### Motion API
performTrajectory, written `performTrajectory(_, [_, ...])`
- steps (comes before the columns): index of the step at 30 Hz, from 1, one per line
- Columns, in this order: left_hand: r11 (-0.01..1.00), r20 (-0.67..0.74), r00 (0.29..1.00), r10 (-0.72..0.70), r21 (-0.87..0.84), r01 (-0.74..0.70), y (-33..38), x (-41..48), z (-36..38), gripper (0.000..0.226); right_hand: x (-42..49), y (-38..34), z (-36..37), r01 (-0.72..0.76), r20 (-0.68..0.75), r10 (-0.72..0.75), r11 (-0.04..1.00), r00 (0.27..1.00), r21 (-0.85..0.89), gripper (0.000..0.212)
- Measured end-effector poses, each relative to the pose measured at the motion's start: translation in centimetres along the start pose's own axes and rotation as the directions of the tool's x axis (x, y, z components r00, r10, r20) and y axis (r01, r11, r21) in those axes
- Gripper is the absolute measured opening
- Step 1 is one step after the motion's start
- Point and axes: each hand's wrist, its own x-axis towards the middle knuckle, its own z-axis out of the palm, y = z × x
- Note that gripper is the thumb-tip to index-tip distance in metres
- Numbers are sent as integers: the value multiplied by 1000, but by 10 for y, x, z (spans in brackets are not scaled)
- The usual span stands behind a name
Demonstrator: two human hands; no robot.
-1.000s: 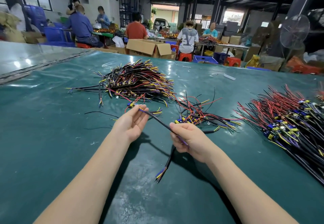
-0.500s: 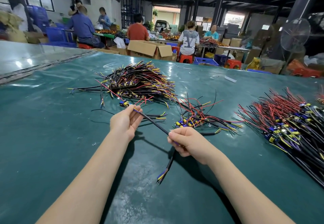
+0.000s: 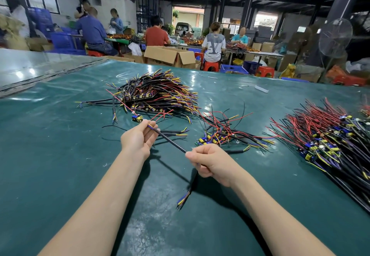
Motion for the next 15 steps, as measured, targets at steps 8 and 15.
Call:
performTrajectory(8, [977, 60, 975, -212, 7, 212, 17, -4, -3, 24, -7, -7, -1, -138, 190, 145, 989, 971, -52, 38])
performTrajectory(15, [545, 465, 764, -447, 819, -180, -22, -38, 13, 21, 2, -2, -22, 3, -351, 129, 936, 928, 352, 21])
